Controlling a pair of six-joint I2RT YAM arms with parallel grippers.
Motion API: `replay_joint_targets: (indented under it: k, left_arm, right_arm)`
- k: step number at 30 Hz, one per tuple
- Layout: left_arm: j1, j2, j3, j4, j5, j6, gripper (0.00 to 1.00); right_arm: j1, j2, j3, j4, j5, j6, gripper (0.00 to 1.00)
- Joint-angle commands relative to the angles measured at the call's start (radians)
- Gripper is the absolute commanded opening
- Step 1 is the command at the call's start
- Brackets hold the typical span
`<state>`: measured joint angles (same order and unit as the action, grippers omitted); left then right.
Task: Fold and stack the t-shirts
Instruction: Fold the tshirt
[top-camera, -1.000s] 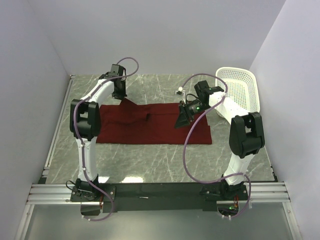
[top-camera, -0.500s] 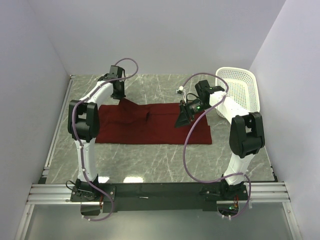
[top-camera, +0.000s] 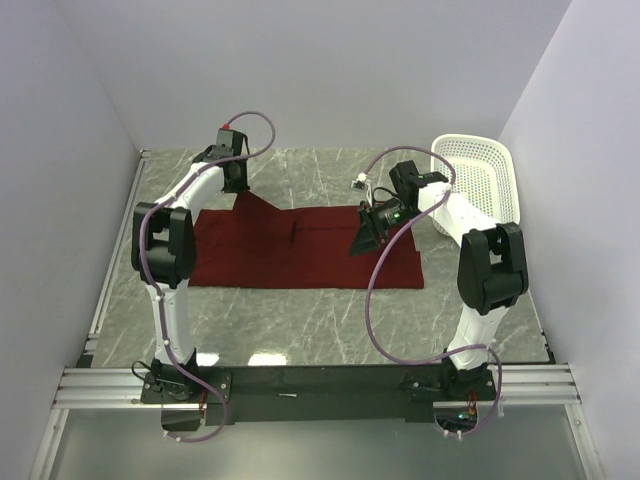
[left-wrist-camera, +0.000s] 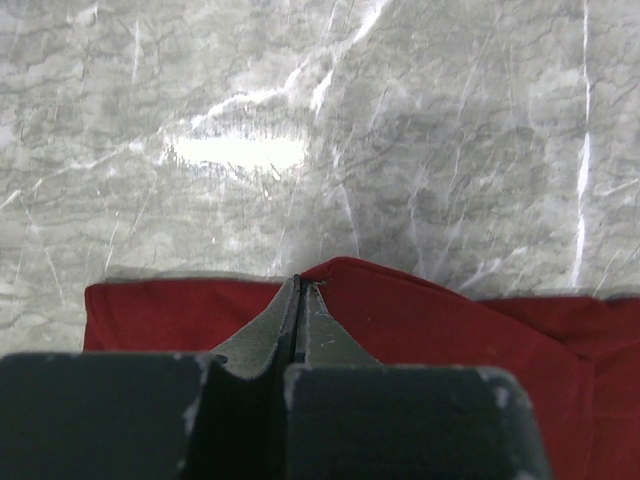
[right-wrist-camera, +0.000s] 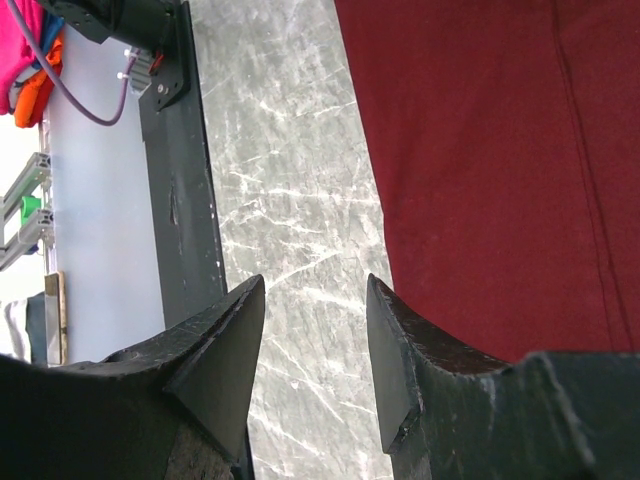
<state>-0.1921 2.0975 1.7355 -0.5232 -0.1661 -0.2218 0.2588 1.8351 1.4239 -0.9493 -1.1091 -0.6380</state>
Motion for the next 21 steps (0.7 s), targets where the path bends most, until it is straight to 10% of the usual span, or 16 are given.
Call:
replay_joint_targets:
  k: [1,21]
  left_arm:
    - [0.003,0.016,0.071,-0.02,-0.018,0.018,0.0]
    - [0.003,0.053,0.139,-0.041,-0.047,0.018,0.01]
  right_arm:
    - [-0.009,-0.005,0.047,-0.017,-0.029,-0.022,0.52]
    - [-0.01,-0.002,0.047,-0.023,-0.029,-0.025,0.52]
